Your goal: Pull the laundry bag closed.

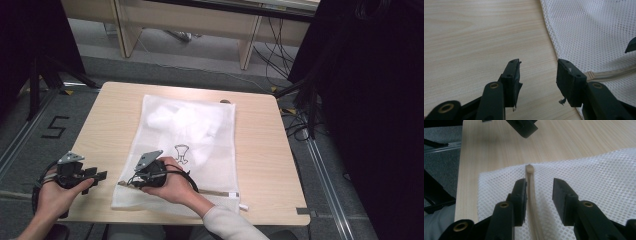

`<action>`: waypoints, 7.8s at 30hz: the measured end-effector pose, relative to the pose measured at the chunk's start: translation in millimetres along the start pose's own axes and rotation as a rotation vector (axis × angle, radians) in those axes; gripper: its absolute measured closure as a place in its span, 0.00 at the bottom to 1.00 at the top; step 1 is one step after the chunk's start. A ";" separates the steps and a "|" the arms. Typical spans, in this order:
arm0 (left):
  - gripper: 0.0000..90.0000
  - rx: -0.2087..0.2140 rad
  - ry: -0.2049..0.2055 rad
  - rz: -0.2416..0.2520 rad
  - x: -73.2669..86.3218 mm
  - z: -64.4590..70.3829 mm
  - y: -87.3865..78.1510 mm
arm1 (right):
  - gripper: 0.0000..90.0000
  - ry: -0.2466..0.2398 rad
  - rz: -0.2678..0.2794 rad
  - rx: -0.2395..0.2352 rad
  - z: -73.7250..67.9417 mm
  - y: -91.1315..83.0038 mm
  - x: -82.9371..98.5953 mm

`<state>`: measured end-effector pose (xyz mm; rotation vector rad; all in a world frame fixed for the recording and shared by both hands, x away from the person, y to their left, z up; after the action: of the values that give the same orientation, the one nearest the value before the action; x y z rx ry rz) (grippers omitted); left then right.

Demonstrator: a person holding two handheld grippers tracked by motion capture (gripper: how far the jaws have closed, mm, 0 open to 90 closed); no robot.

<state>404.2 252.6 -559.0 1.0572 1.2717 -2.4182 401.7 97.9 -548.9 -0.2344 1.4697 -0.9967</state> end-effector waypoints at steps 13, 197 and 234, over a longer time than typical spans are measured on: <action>0.59 -0.003 0.001 -0.002 0.4 -0.3 -0.2 | 0.72 -0.030 0.001 -0.022 -10.5 15.8 -10.7; 0.95 0.363 -0.117 0.024 -9.0 70.1 26.1 | 0.92 -0.004 -0.120 -0.046 -0.1 -2.7 13.7; 0.94 0.313 -0.067 0.010 -8.5 66.0 26.8 | 0.91 0.030 -0.099 -0.049 16.1 -28.5 31.3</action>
<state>390.4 183.4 -545.7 1.0418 0.8838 -2.6797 398.1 52.8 -549.2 -0.3325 1.5228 -1.0482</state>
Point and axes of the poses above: each handheld gripper's, and its own axes: y roughly forward along the jaws, x roughly out of its underside, z roughly to its right, the point moved 10 cm from there along y, roughly forward along the jaws, and after that the axes turned 15 degrees about x, right-handed, at the moved point
